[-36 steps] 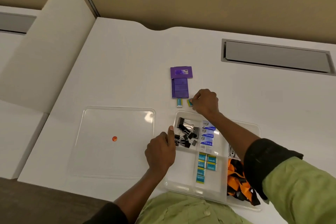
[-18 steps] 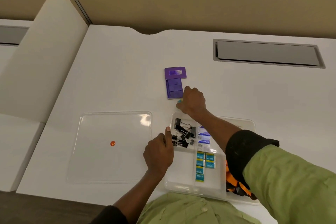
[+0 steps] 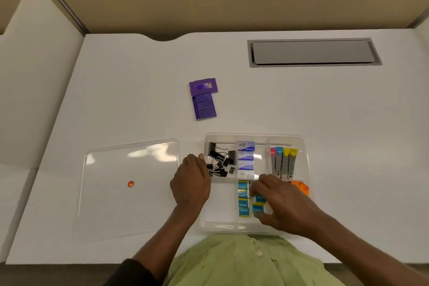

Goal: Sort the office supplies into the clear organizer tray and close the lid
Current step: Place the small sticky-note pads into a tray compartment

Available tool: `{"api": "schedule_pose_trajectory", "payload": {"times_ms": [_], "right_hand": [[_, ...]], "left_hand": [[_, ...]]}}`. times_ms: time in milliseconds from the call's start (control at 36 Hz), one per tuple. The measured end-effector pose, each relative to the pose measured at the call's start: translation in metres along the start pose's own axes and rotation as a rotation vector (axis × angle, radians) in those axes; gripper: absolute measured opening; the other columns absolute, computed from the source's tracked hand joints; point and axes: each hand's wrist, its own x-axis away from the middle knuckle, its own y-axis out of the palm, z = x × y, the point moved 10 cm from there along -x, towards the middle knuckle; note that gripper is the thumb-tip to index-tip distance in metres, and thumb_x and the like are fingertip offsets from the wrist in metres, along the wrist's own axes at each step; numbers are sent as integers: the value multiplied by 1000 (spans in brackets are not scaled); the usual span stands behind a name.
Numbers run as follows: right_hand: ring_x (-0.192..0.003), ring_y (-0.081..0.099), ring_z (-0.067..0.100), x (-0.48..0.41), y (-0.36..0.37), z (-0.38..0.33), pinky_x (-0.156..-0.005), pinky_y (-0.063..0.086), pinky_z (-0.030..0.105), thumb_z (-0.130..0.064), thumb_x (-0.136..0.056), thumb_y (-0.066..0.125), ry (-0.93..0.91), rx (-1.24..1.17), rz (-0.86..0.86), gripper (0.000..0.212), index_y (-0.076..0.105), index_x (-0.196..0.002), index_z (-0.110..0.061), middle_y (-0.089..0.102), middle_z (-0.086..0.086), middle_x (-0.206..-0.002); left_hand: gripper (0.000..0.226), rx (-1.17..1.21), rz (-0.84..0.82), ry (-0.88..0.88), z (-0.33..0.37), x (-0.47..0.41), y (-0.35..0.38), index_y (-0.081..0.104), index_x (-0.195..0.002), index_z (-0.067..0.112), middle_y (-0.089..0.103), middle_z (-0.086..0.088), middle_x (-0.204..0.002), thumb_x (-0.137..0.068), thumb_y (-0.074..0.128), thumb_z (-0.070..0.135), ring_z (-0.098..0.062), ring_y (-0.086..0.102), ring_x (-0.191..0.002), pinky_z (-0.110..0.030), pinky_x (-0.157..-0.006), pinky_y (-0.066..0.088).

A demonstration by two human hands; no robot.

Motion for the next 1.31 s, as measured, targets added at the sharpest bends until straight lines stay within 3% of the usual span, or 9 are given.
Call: {"api": "schedule_pose_trajectory", "payload": {"times_ms": [139,194,250,361,472,611,806,1111,1306], "right_hand": [[-118,56,26,-4,37,-5,-83,59,41,-36,-88,70,-30,207,-89,57,42,-135,-18,52,10,-134],[-122,54,30,-10,48,-9,-89,57,46,-30,-91,69,-18,247,-153,59,38,-139,-14,49,16,-139],[-123,53,34,-14,54,-14,-89,56,49,-24,-92,70,-1,271,-173,60,37,-141,-12,48,19,-139],[-130,49,40,-12,62,-20,-96,53,53,-15,-94,65,47,259,-198,59,36,-144,-8,39,26,-147],[-113,63,35,-3,62,-20,-79,61,48,-18,-85,78,34,251,-139,58,48,-134,-8,57,21,-129],[-124,55,29,4,47,-9,-97,54,45,-18,-92,69,76,173,-100,54,43,-139,-13,51,16,-139],[-124,53,26,-5,39,3,-99,53,43,-26,-91,70,104,194,-98,47,55,-134,-15,51,13,-139],[-119,62,31,-9,50,0,-101,52,47,-26,-92,69,87,246,-185,49,51,-134,-10,59,16,-135],[-122,59,31,-2,54,-3,-98,54,48,-28,-93,67,87,209,-157,49,49,-136,-13,53,17,-138]], "left_hand": [[59,-5,-21,192,31,0,-2,48,-146,9,60,-12,-142,-105,49,51,-31,60,-129,-44,-98,56],[75,5,-102,285,42,1,9,30,-163,13,33,-10,-170,-105,46,58,-27,35,-156,-41,-122,38],[86,-11,-149,392,52,2,22,13,-169,17,2,-2,-179,-104,42,65,-19,3,-166,-35,-129,15],[97,-38,-148,468,57,1,32,-1,-170,17,-18,2,-177,-101,37,73,-16,-16,-164,-37,-132,3],[91,-47,-139,504,59,0,34,4,-170,21,-20,3,-177,-102,35,74,-18,-13,-165,-40,-132,9],[85,4,-172,477,62,1,33,22,-167,16,-22,9,-176,-102,44,68,-13,-11,-164,-36,-120,17],[72,41,-205,480,62,2,30,35,-163,16,-18,9,-177,-105,49,56,-10,-10,-164,-45,-115,44],[69,85,-179,487,60,0,28,38,-162,18,-14,9,-178,-105,50,55,-12,-2,-165,-48,-114,49],[70,97,-161,471,58,1,27,33,-164,21,-12,9,-178,-105,52,54,1,-12,-158,-43,-113,46]]}}
